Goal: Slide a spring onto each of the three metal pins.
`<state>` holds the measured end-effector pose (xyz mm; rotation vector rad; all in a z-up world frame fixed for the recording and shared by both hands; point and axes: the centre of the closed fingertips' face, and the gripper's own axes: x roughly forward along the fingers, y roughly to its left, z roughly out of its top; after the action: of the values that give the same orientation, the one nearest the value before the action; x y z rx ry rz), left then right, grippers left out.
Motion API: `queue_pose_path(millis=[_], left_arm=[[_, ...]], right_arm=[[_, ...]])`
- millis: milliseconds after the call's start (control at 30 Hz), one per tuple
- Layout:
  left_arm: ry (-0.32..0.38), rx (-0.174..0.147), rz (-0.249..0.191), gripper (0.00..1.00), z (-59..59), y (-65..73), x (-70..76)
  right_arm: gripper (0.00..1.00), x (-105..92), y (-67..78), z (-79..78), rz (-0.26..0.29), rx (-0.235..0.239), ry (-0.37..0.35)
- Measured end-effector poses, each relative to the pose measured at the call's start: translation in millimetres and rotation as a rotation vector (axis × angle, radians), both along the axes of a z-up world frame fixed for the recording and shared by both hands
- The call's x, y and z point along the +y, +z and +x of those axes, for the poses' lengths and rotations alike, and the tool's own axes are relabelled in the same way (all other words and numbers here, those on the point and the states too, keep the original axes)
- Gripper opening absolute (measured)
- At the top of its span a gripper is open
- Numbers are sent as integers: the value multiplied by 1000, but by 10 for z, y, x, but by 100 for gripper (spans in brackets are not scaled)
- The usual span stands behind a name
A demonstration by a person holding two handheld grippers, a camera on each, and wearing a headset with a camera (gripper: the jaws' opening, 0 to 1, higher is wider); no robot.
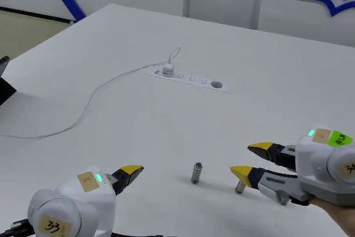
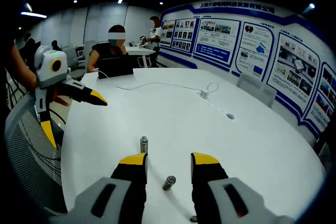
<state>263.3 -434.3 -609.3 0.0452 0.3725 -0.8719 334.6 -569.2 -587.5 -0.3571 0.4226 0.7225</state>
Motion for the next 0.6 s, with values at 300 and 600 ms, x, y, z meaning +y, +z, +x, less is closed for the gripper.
queue_pose_path(millis=[300,600], left_arm=[[99,-13,-64,99,142,142,170],[106,-35,-95,100,138,228,133]], right_arm=[[46,-670,-148,-245,84,36,-217],[67,-959,-89,-511,182,-44,-348]])
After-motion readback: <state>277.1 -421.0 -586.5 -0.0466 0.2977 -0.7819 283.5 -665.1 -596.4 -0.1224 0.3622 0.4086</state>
